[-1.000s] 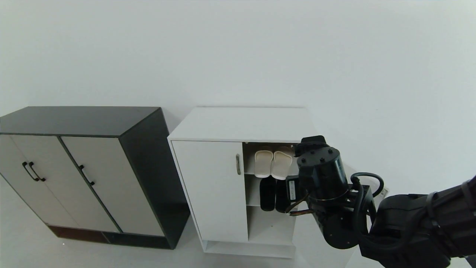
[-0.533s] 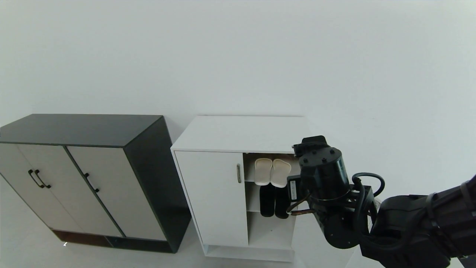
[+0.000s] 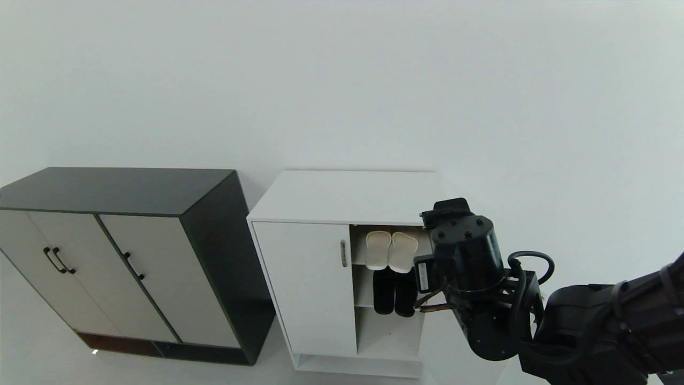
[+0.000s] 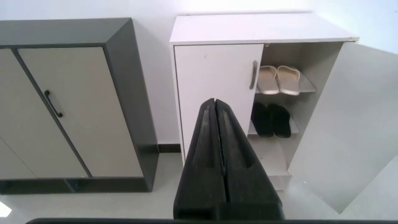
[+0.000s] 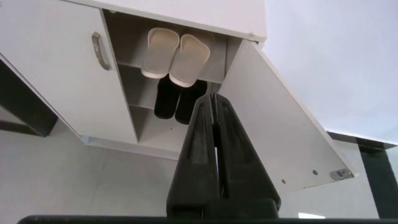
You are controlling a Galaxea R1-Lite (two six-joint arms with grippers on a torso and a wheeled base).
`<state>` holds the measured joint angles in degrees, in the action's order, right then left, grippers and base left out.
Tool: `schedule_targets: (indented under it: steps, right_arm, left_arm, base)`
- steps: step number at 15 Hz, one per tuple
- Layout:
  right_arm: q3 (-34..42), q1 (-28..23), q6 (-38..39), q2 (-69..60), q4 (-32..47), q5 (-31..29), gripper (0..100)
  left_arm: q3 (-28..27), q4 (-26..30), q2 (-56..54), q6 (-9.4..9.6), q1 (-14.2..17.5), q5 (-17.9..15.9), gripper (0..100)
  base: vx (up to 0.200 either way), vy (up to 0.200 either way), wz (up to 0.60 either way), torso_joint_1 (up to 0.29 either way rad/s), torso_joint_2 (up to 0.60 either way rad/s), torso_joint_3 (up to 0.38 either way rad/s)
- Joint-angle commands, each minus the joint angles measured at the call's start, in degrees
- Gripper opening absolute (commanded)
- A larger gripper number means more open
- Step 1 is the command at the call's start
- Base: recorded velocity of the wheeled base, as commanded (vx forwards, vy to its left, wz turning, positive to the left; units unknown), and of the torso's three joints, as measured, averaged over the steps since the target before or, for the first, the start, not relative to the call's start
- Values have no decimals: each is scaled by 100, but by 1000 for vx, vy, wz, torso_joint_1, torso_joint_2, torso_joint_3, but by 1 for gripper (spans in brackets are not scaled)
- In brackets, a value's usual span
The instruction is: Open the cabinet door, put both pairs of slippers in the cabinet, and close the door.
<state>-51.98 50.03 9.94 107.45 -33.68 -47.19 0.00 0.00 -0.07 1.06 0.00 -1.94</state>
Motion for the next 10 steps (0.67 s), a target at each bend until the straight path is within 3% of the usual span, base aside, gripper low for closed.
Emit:
schedule_targets:
  steps: [1,3,10]
  right_arm:
    - [39,-2,-9,13,-51,-1,0]
    - [39,-28,-9,22,-59,-1,0]
    - [30,-231,-9,57,-139,-1,0]
  left_arm:
    - [0,0,7,-1,0,0,0]
    - [0,0,7,-1,0,0,0]
    - [0,0,7,-1,0,0,0]
  base:
    - [0,0,-600,7,-2,2]
    - [0,0,-600,-2,-5,0]
    - [0,0,0,0,0,0]
